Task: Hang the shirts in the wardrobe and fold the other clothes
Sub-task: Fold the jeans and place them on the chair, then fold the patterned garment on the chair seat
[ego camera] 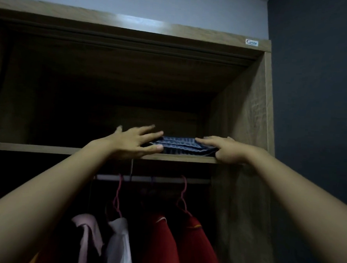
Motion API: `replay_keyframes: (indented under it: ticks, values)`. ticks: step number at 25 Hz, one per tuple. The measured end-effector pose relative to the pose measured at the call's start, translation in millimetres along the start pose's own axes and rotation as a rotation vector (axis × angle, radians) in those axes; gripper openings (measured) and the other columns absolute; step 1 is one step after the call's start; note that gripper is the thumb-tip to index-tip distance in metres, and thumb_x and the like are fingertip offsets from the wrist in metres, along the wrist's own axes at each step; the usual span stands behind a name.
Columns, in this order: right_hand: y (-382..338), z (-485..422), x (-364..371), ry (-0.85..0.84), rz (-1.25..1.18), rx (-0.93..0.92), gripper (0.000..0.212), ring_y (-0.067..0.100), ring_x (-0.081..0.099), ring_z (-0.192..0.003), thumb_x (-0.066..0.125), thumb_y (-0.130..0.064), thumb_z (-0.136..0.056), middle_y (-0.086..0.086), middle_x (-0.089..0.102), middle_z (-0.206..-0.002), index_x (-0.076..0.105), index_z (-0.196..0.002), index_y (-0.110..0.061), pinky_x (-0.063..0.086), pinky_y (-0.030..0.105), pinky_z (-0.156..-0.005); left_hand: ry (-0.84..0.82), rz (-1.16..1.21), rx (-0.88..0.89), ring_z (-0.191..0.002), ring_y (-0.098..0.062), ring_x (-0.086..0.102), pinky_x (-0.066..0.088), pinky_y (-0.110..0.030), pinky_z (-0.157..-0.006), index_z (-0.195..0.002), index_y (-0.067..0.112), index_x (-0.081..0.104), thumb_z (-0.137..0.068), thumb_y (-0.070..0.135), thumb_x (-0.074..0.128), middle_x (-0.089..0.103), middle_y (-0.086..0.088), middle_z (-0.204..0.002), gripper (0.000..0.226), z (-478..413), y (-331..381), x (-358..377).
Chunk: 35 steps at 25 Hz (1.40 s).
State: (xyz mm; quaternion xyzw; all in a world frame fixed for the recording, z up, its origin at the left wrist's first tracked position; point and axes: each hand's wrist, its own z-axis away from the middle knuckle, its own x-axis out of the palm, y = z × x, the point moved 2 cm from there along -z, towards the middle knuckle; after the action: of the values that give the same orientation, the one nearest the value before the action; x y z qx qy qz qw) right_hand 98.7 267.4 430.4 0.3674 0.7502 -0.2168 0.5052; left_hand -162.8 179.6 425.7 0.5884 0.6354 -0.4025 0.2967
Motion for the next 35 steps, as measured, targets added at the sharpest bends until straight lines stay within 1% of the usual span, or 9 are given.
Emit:
replay_keyframes:
  ticks: [2, 4, 7, 13, 18, 21, 26, 31, 35]
  values:
    - [-16.1, 15.9, 9.5, 0.195, -0.041, -0.062, 0.084, 0.016, -0.001, -0.146, 0.041, 0.006, -0.08, -0.002, 0.005, -0.159, 0.01, -0.148, -0.033, -0.006, 0.039, -0.117, 0.234, -0.022, 0.056, -0.145, -0.009, -0.002, 0.002, -0.051, -0.114, -0.147, 0.041, 0.001, -0.067, 0.088, -0.004, -0.006, 0.014, -0.157, 0.093, 28.7, 8.2, -1.0]
    - [-45.2, 37.1, 30.7, 0.432, -0.158, -0.177, 0.082, 0.014, 0.001, -0.146, 0.044, 0.004, -0.078, -0.002, 0.009, -0.159, 0.015, -0.149, -0.027, -0.004, 0.032, -0.116, 0.429, 0.056, 0.14, -0.142, -0.004, -0.001, 0.007, -0.04, -0.114, -0.15, 0.026, 0.007, -0.073, 0.083, -0.004, -0.002, 0.013, -0.154, 0.097, 69.4, 16.2, 2.4]
    - [-103.7, 72.3, 96.3, 0.542, -0.267, -0.301, 0.07, 0.015, 0.012, -0.145, 0.044, -0.009, -0.08, 0.001, 0.019, -0.156, 0.025, -0.147, -0.018, 0.0, 0.027, -0.114, 0.472, 0.009, 0.161, -0.141, -0.012, 0.012, 0.014, -0.036, -0.111, -0.148, 0.011, 0.023, -0.087, 0.07, 0.007, 0.016, 0.002, -0.154, 0.086, 152.9, 22.9, 38.9]
    - [-250.9, 176.0, 276.8, 0.193, -0.332, -0.393, 0.069, 0.031, 0.029, -0.14, 0.04, -0.032, -0.08, 0.018, 0.029, -0.151, 0.032, -0.143, -0.004, 0.018, 0.041, -0.113, 0.074, 0.004, -0.182, -0.142, -0.022, 0.021, 0.024, -0.045, -0.111, -0.147, 0.009, 0.025, -0.09, 0.065, 0.009, 0.026, -0.009, -0.154, 0.081, 373.0, -0.2, 160.4]
    - [-356.9, 326.6, 408.8, -0.301, -0.472, -0.406, 0.069, 0.022, 0.009, -0.146, 0.047, -0.035, -0.092, 0.008, 0.009, -0.158, 0.014, -0.149, -0.015, 0.008, 0.036, -0.118, -0.404, 0.155, -0.456, -0.145, -0.02, 0.014, 0.019, -0.042, -0.114, -0.149, 0.012, 0.018, -0.078, 0.073, -0.015, 0.015, -0.004, -0.157, 0.099, 592.5, 26.1, 253.4]
    - [-388.1, 404.3, 469.0, -0.504, -0.48, -0.389, 0.069, 0.023, 0.008, -0.146, 0.047, -0.035, -0.093, 0.008, 0.009, -0.158, 0.013, -0.149, -0.013, 0.008, 0.036, -0.117, -0.595, 0.238, -0.565, -0.145, -0.023, 0.017, 0.023, -0.041, -0.112, -0.149, 0.01, 0.02, -0.082, 0.07, -0.003, 0.018, -0.006, -0.157, 0.092, 694.4, 56.2, 300.7]
    - [-426.6, 518.0, 555.7, -0.814, -0.38, -0.483, 0.061, 0.027, 0.012, -0.145, 0.039, -0.034, -0.097, 0.009, 0.012, -0.158, 0.015, -0.149, -0.011, 0.014, 0.04, -0.118, -0.923, 0.343, -0.701, -0.146, -0.02, 0.012, 0.019, -0.037, -0.115, -0.151, 0.013, 0.008, -0.1, 0.045, 0.023, 0.008, -0.004, -0.159, 0.062, 829.7, 95.9, 360.2]
    - [-453.0, 611.6, 621.1, -1.077, -0.282, -0.626, 0.06, 0.026, 0.017, -0.143, 0.043, -0.025, -0.094, 0.008, 0.015, -0.157, 0.019, -0.148, -0.012, 0.017, 0.038, -0.116, -1.142, 0.388, -0.745, -0.141, -0.024, 0.025, 0.028, -0.035, -0.111, -0.15, 0.012, 0.014, -0.101, 0.037, 0.027, 0.018, -0.006, -0.157, 0.056, 935.0, 129.4, 395.0]
    - [-478.7, 651.7, 673.6, -1.104, -0.264, -0.688, 0.055, 0.026, 0.021, -0.141, 0.043, -0.013, -0.092, 0.006, 0.02, -0.154, 0.027, -0.144, -0.013, 0.02, 0.037, -0.114, -1.176, 0.483, -0.75, -0.127, -0.027, 0.044, 0.044, -0.038, -0.097, -0.145, 0.011, 0.028, -0.101, 0.035, 0.032, 0.036, -0.01, -0.147, 0.051, 990.3, 167.4, 441.1]
